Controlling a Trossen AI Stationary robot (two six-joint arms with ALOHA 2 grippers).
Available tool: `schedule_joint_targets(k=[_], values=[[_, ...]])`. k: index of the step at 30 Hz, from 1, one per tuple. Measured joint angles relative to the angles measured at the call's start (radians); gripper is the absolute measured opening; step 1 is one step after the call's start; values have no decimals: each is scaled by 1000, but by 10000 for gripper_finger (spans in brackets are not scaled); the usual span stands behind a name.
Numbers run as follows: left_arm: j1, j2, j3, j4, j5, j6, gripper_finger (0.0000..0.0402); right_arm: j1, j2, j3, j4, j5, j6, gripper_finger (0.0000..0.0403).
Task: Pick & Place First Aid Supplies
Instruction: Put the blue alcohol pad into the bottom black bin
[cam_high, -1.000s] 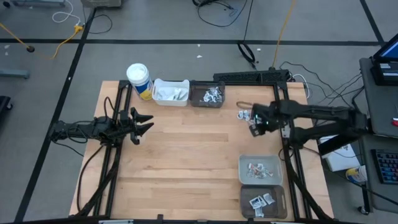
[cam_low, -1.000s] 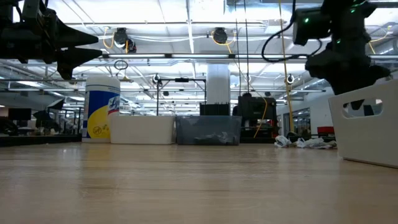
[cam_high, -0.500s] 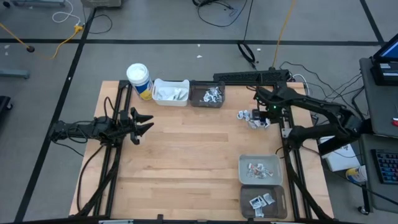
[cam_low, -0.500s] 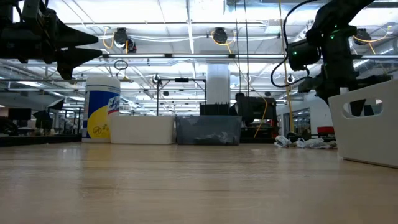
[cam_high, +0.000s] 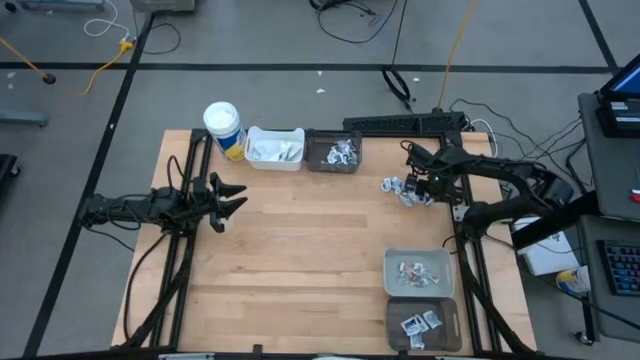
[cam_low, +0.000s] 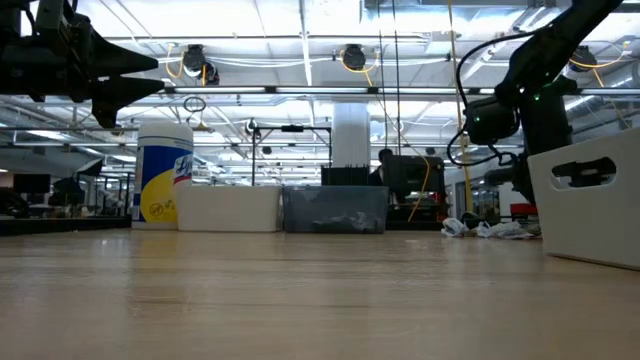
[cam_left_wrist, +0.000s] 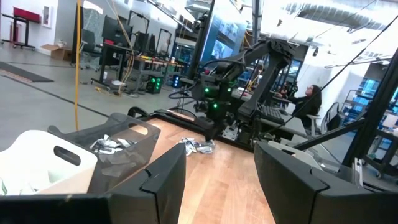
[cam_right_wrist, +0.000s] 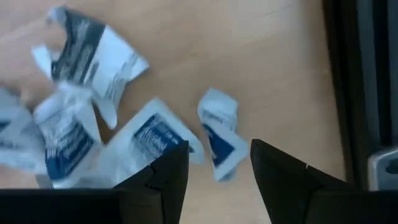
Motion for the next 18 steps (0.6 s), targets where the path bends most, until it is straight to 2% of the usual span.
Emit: schedule_joint_targets(k=[5,9,18], values=[[0,0,0,0,0,0,196,-19,30,-11,0,26,23,164],[0,0,0,0,0,0,196,-21,48,-13,6,23,35,140],[0,0,0,0,0,0,196,0,53,-12,-1,26,18,10]])
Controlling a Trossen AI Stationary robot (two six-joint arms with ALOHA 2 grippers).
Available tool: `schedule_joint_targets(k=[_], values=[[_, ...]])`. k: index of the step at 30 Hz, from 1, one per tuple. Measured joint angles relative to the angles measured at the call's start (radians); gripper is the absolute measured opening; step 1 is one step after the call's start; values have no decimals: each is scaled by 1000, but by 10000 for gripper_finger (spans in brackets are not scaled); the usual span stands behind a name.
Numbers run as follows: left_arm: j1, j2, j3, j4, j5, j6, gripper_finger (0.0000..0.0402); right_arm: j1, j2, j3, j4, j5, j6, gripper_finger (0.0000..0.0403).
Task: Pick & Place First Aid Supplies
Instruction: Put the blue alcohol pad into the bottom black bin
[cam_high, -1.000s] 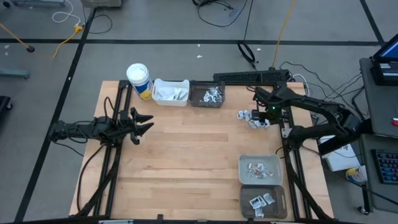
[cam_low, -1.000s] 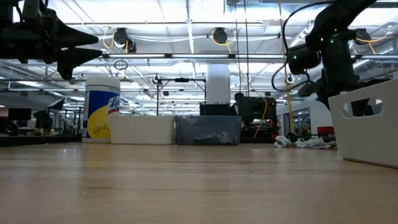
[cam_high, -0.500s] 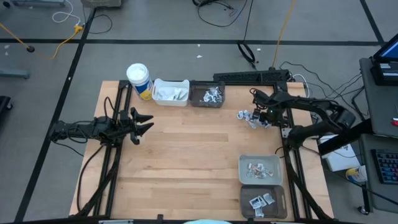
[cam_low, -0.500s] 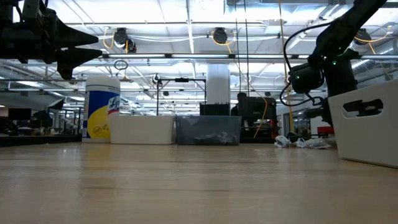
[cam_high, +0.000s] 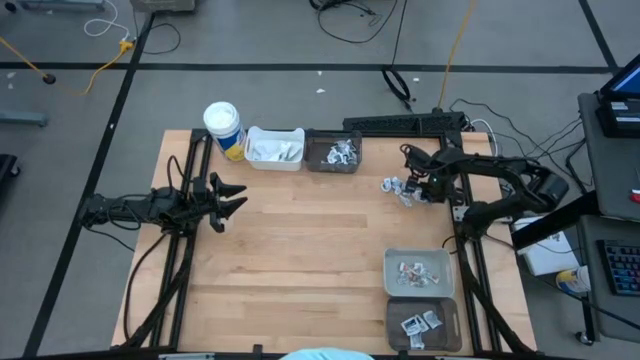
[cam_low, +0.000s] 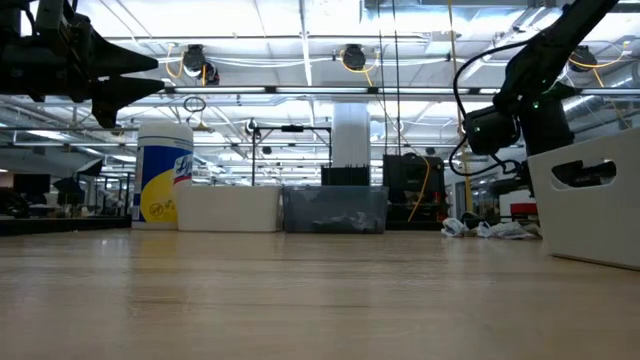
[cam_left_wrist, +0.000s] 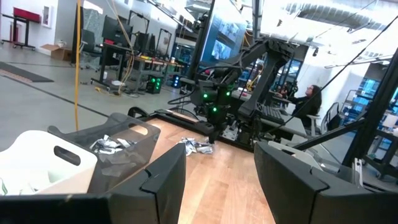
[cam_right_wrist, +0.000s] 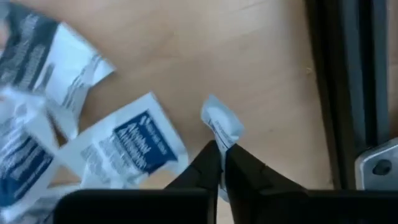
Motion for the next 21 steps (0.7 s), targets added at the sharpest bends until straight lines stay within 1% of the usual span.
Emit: schedule_joint_targets(k=[5,10,12,18,21], values=[[0,0,0,0,0,0,196,1,-19,37,-72,-5,-58,8],[0,0,0,0,0,0,196,20,-59,133,-177,-6,-155,5],[0,0,0,0,0,0,196,36,-74,185,-229,-29,-206,4],[0,0,0,0,0,0,196,128,-113,339,-416,-74,-279,3],[0,0,0,0,0,0,196,205,-134,409,-516,-86,-282,2]])
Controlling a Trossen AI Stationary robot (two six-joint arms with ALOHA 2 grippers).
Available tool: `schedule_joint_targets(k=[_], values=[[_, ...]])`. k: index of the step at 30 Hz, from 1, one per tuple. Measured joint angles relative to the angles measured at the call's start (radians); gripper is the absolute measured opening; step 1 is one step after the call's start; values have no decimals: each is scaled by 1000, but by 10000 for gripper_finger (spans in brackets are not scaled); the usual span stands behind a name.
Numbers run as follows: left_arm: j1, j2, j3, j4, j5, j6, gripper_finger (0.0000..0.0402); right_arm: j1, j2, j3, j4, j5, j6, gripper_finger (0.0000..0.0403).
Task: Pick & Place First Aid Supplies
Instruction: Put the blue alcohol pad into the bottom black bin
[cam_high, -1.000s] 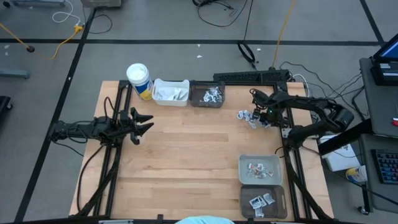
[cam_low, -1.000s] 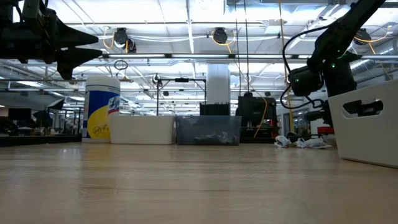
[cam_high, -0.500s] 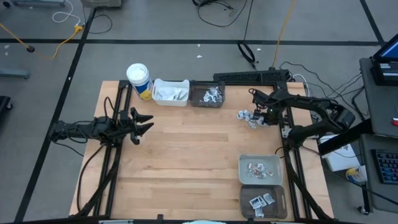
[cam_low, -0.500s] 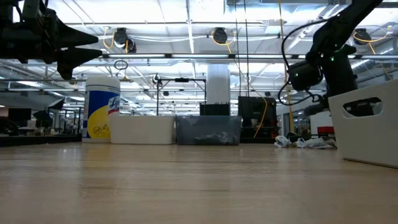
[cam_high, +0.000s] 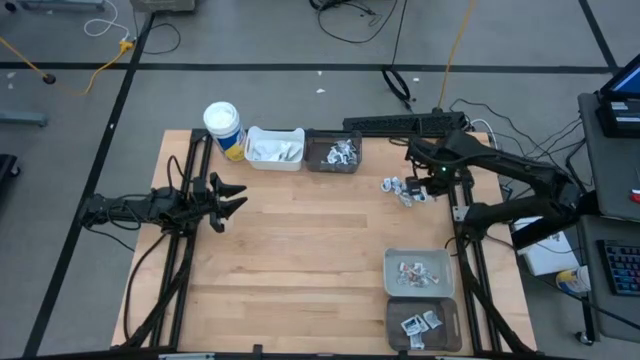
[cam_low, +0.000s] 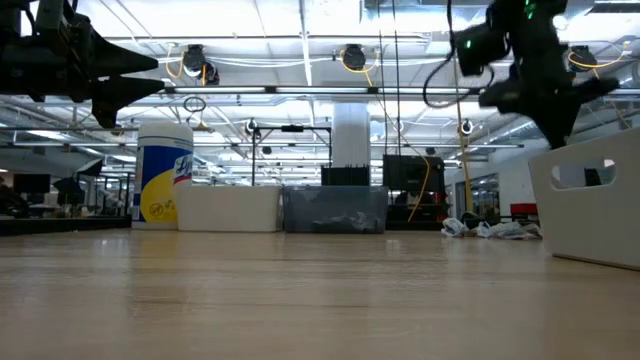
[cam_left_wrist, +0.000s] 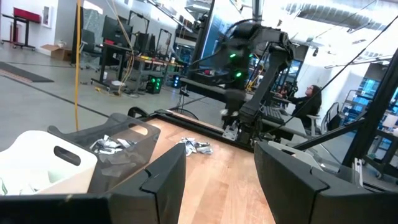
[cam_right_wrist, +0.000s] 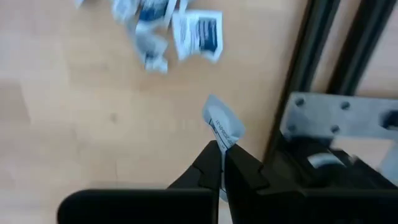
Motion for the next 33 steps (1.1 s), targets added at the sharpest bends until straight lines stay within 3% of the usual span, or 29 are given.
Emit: schedule_joint_targets(k=[4,7,13,17,27,33], values=[[0,0,0,0,0,0,196,163,-32,64,-90,-3,78,2],[0,0,0,0,0,0,196,350,-43,82,-107,-7,217,1],[0,0,0,0,0,0,196,734,-27,84,-61,-25,553,1],[0,0,0,0,0,0,196,932,16,85,17,-26,730,1],[0,0,0,0,0,0,196,1290,227,278,99,-1,1055,0],[0,0,0,0,0,0,196,1428,358,374,184,0,1199,0]])
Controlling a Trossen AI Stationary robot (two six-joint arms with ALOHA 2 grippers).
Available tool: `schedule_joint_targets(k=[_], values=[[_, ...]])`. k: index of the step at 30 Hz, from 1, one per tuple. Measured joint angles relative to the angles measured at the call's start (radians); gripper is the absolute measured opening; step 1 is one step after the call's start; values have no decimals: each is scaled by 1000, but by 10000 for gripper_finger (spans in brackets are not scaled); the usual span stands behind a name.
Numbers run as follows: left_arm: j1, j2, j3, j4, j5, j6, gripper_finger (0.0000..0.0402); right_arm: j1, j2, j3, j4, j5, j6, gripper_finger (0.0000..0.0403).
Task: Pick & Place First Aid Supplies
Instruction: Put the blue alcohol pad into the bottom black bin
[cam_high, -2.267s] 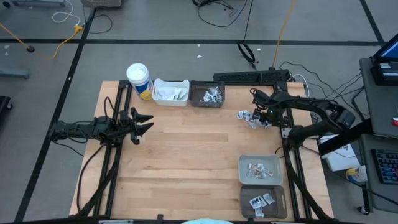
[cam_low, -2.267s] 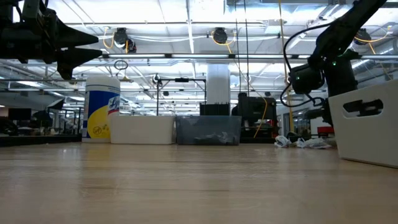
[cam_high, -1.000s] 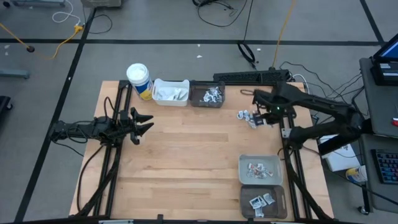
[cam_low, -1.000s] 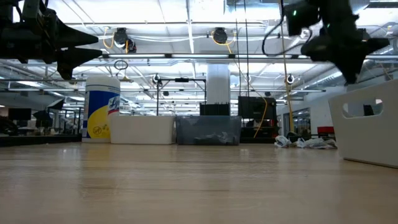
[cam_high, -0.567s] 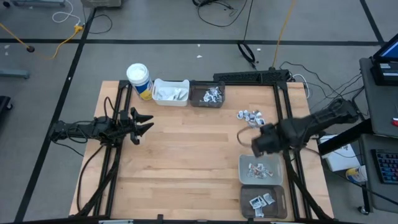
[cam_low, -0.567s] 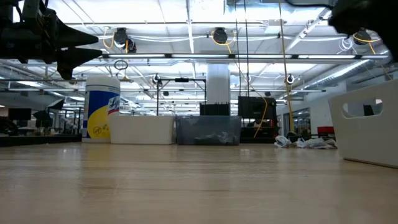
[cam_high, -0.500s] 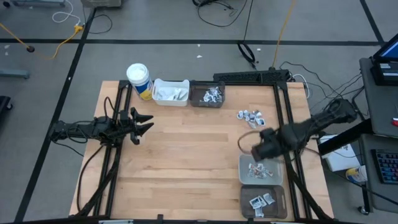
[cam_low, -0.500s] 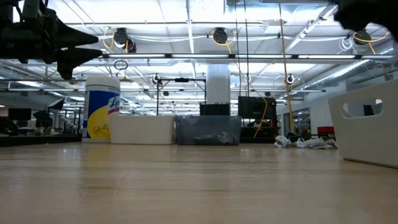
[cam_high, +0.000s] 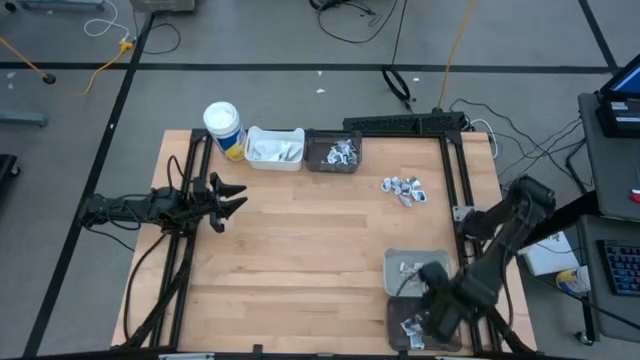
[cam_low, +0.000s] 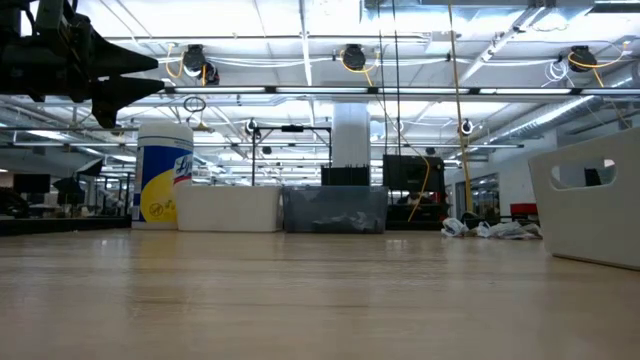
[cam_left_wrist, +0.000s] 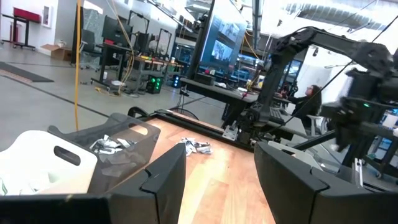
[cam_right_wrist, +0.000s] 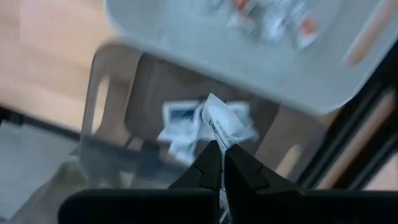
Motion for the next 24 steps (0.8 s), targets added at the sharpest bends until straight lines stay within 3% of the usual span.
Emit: schedule_joint_targets(k=[7,24], values=[[0,0,0,0,0,0,196,100,123,62,139,-7,100,0],[0,0,0,0,0,0,196,108,137,66,48,-23,57,0]])
